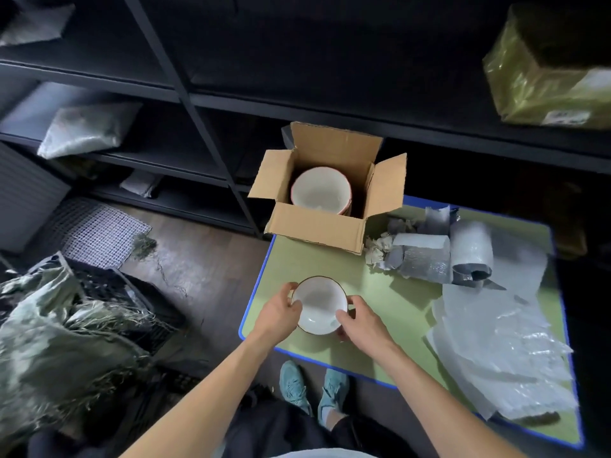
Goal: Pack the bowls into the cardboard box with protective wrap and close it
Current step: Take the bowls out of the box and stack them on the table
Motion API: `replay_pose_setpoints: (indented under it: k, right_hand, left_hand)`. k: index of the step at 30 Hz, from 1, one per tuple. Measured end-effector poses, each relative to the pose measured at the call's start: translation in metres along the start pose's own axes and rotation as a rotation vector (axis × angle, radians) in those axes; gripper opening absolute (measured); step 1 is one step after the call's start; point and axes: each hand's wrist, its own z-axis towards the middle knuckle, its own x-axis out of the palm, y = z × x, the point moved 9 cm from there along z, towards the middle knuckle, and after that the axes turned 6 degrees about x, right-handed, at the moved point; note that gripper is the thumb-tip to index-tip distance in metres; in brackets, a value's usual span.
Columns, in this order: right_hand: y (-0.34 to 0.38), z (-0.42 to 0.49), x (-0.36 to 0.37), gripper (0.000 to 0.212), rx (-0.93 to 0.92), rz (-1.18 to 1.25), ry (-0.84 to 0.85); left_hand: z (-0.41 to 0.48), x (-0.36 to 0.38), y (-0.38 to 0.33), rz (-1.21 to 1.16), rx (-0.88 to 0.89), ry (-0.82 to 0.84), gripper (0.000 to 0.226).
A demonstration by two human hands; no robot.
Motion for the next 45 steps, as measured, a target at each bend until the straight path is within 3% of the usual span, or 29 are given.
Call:
replay_pose_setpoints:
  k: [9,16,21,27,31,35,45]
  right_hand:
    - [0.008,-0.006,-0.019,0.037,-0.119,-0.156,-0.045]
    - [0.048,-0.036,-0.051,0.037,-0.329,-0.418,-0.206]
    - [0.083,-0.053,-0.086,0.027,-0.391,-0.443,-0.291]
    - [0.142,-0.086,-0.123,0.020,-0.415,-0.481,-0.508]
    - [0.171,-0.100,-0.136,0.019,-0.393,-0.530,-0.672]
    - [0.190,-0.087,-0.128,0.018,-0.418,-0.526,-0.666]
    - [0.198,-0.033,-0.114,0.028,-0.364,-0.582,-0.676]
  left_hand:
    - [-0.019,-0.025,-0.019,0.042,0.125,-0.147,0.036]
    - [-0.039,-0.065,-0.069,0.090,0.372,-0.291,0.030]
    - [-0.042,-0.100,-0.120,0.145,0.592,-0.351,0.027]
    - [-0.020,-0.129,-0.169,0.263,0.729,-0.330,0.027]
    - [0.007,-0.127,-0.183,0.342,0.785,-0.220,0.029]
    - [0.027,-0.121,-0.186,0.518,0.844,-0.218,0.031]
    - [0.062,-0.125,-0.166,0.701,0.776,-0.295,0.045]
